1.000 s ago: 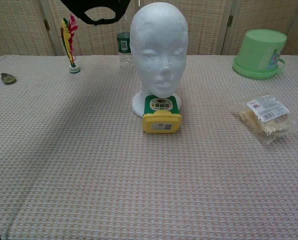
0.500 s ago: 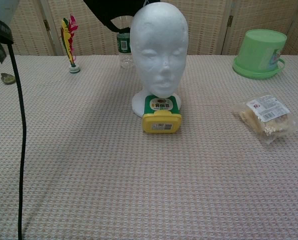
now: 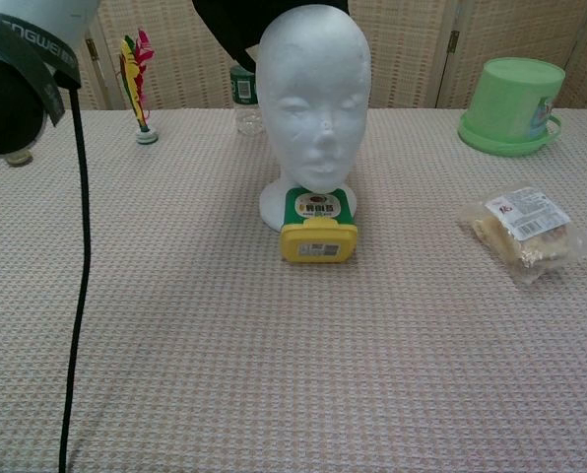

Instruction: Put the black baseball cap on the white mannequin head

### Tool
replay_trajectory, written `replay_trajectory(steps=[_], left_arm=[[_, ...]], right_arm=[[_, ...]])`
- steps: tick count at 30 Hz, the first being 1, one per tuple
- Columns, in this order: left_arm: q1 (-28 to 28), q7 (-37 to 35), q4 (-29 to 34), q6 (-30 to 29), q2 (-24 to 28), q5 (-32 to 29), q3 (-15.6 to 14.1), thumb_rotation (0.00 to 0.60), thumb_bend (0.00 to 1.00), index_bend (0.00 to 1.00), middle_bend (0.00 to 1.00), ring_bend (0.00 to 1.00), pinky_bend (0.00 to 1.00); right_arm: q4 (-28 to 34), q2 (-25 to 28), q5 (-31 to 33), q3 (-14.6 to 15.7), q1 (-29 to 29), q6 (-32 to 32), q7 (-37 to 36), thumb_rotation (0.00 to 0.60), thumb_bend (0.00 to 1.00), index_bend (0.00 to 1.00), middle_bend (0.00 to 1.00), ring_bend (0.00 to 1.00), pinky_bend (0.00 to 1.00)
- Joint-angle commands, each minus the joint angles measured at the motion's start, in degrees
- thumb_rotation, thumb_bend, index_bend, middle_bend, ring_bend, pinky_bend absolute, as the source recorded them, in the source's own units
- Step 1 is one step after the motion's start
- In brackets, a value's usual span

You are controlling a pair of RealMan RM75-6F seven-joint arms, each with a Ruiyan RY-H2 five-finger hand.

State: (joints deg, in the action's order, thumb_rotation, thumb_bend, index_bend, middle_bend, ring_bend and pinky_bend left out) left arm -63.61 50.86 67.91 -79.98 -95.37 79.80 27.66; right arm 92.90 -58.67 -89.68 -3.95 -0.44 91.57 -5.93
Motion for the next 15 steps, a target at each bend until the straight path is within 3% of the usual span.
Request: replay_trajectory(steps=[1, 15], left_arm=[[-0.92, 0.96, 0.06, 0.55, -0.92, -0.58, -0.26, 0.600, 0.47, 0.59, 0.60, 0.42, 0.54], [-3.25, 6.61, 1.10, 0.01, -3.99, -2.31, -0.97, 0.600, 0.47, 0.58, 0.60, 0.42, 0.54]], right_arm=[[-0.01, 0.03, -0.29, 0.17, -0.17, 0.34, -0.10, 0.600, 0.22, 0.00, 0.00, 0.00, 0.00], [-0.08, 0.11, -1.24, 0.77, -0.56, 1.16, -0.09, 0.600, 0.22, 0.00, 0.00, 0.00, 0.00]])
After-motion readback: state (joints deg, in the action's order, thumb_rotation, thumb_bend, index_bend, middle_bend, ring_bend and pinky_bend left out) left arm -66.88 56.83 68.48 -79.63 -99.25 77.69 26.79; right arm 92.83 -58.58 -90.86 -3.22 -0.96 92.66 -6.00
